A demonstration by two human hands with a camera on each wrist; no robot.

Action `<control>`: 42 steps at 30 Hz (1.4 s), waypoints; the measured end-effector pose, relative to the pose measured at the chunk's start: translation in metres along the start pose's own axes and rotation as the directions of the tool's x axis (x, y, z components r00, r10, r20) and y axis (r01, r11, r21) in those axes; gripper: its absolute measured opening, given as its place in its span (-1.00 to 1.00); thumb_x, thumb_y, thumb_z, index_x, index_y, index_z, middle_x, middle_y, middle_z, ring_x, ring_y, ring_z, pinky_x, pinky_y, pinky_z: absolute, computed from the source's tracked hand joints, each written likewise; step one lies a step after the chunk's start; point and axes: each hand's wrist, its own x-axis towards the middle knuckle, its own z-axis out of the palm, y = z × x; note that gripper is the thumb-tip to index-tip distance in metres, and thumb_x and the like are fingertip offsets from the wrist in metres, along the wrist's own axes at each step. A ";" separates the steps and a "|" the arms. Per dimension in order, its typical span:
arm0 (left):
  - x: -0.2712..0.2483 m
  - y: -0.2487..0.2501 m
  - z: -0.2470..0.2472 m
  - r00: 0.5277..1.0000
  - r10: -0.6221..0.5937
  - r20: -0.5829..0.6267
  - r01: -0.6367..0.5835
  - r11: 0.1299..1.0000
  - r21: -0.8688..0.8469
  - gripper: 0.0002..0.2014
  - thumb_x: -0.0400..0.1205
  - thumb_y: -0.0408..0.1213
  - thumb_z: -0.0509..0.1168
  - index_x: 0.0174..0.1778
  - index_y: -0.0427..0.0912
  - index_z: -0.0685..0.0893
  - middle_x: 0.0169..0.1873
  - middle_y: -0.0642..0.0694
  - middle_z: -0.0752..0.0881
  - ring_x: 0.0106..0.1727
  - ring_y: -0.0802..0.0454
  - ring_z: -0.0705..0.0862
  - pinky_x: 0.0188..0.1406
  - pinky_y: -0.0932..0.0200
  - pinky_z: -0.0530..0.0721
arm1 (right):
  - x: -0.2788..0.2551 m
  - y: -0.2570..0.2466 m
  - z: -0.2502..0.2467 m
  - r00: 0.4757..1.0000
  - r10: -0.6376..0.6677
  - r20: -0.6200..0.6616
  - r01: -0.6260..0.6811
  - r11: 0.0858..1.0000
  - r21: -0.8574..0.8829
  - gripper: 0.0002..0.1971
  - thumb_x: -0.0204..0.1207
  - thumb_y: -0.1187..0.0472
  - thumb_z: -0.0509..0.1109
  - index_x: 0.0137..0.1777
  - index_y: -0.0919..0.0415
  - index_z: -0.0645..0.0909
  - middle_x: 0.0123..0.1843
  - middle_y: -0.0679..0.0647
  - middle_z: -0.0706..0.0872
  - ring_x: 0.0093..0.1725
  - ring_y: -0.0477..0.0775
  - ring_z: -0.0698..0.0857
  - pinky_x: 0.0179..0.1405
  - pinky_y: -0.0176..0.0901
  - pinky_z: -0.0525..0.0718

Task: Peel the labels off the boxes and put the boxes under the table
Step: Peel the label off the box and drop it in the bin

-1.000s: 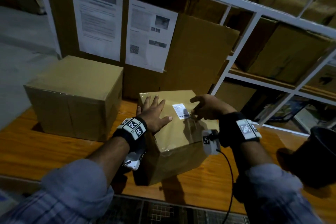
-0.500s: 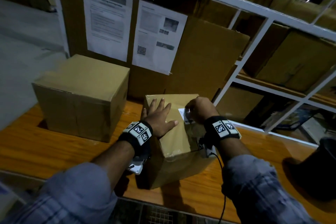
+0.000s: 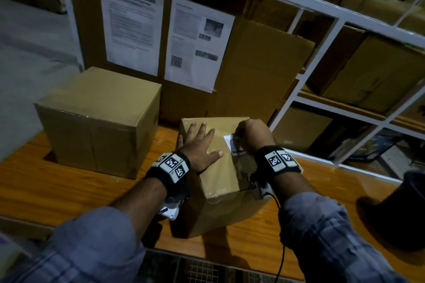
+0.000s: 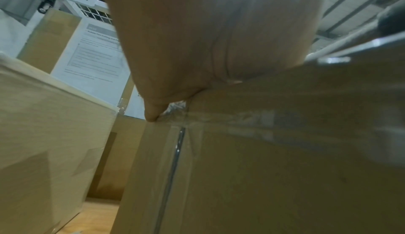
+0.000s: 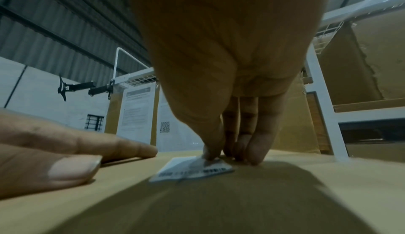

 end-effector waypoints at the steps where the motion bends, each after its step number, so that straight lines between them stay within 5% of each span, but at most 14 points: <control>1: 0.000 0.000 0.000 1.000 -0.001 0.002 0.001 1.000 0.000 -0.16 0.75 0.31 0.12 0.85 0.13 -0.13 0.81 0.00 -0.35 0.79 -0.16 -0.44 0.74 -0.43 -0.23 | 0.001 0.000 0.000 1.000 -0.006 -0.008 0.006 1.000 -0.013 -0.89 0.64 0.18 0.52 0.10 0.10 0.83 0.04 0.08 0.82 -0.05 0.08 0.74 0.07 0.00 0.82; 19: -0.001 0.001 0.000 1.000 -0.006 0.001 0.006 1.000 0.003 -0.17 0.76 0.30 0.12 0.85 0.13 -0.14 0.82 0.01 -0.33 0.79 -0.16 -0.43 0.72 -0.44 -0.22 | 0.002 0.001 0.004 1.000 -0.008 -0.021 0.007 1.000 -0.018 -0.85 0.70 0.23 0.42 0.21 0.10 0.73 0.10 0.12 0.80 -0.05 0.11 0.66 0.11 0.04 0.77; 30: -0.001 0.002 -0.001 1.000 -0.015 0.007 0.015 1.000 -0.002 -0.17 0.76 0.30 0.13 0.85 0.13 -0.13 0.81 0.01 -0.34 0.79 -0.16 -0.43 0.73 -0.44 -0.22 | -0.002 0.003 0.005 0.999 0.009 -0.051 -0.008 1.000 0.014 -0.85 0.66 0.22 0.45 0.18 0.06 0.66 0.01 0.09 0.82 -0.03 0.18 0.79 0.05 0.12 0.84; 42: 0.003 0.000 0.001 1.000 -0.021 0.008 0.021 1.000 0.013 -0.16 0.75 0.32 0.12 0.85 0.14 -0.13 0.81 0.02 -0.35 0.79 -0.17 -0.43 0.73 -0.46 -0.20 | -0.002 0.004 0.004 0.999 0.018 -0.026 -0.018 1.000 0.006 -0.82 0.67 0.27 0.39 0.23 0.20 0.58 0.06 0.20 0.80 -0.10 0.20 0.64 -0.08 0.03 0.68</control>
